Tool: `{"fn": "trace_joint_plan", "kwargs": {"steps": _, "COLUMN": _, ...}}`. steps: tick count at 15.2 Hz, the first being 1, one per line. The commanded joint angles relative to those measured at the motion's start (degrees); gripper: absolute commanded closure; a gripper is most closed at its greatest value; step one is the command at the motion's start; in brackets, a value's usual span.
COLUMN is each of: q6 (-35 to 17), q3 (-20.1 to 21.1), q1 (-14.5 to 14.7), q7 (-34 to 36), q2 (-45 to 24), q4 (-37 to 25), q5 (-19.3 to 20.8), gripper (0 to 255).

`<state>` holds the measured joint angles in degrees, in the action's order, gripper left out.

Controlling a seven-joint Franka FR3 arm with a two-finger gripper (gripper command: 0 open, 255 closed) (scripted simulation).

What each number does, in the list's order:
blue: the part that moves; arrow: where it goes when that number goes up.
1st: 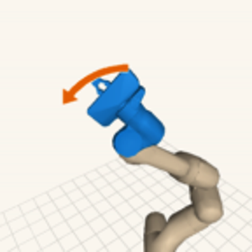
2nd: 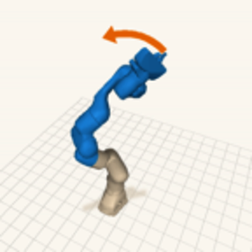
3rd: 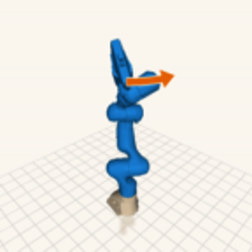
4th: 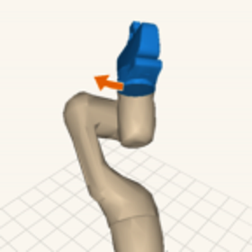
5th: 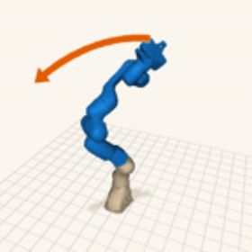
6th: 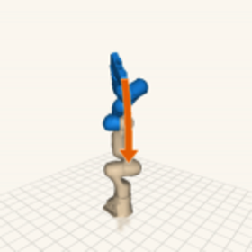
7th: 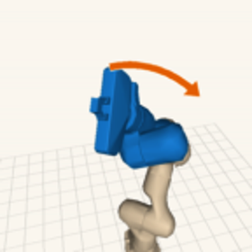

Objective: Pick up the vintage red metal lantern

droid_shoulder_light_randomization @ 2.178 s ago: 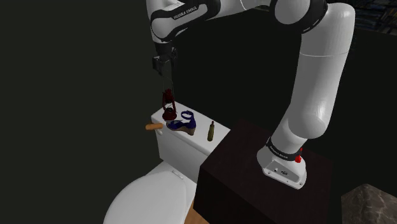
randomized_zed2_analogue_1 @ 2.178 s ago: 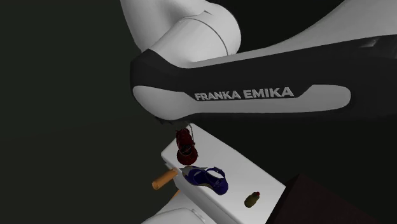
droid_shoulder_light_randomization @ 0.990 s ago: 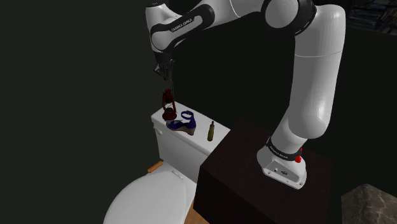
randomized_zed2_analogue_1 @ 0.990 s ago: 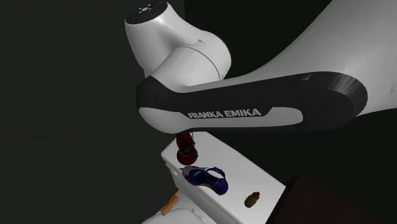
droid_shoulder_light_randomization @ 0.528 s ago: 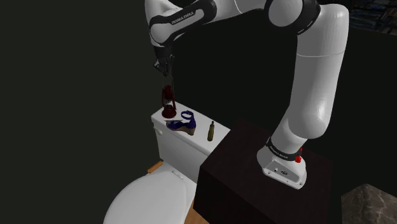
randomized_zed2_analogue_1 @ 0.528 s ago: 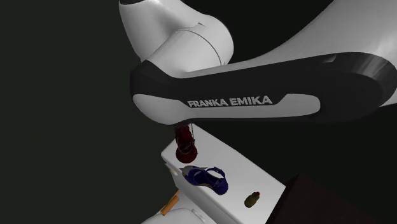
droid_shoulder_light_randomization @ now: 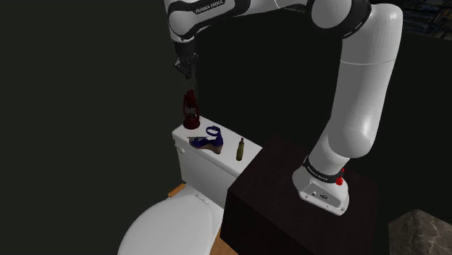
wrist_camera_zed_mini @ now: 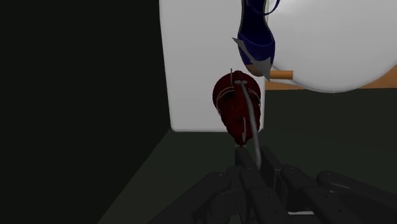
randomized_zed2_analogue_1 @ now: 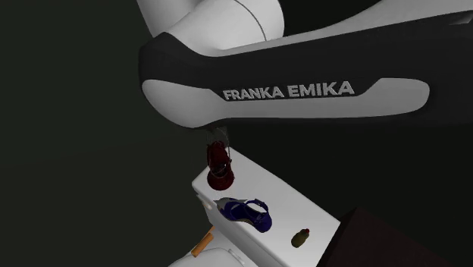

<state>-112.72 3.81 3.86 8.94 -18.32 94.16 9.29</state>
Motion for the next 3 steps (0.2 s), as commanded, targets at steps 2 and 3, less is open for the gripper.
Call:
{"fn": "trace_joint_plan", "kwargs": {"steps": 2, "q6": 1.74, "q3": 0.04, "q1": 0.03, "q7": -0.22, "q2": 0.35, "q4": -1.43, "q5": -0.12, "gripper": 255}}
{"fn": "trace_joint_plan", "kwargs": {"steps": 3, "q6": 1.74, "q3": 0.04, "q1": 0.03, "q7": -0.22, "q2": 0.34, "q4": -1.44, "q5": -0.12, "gripper": 255}}
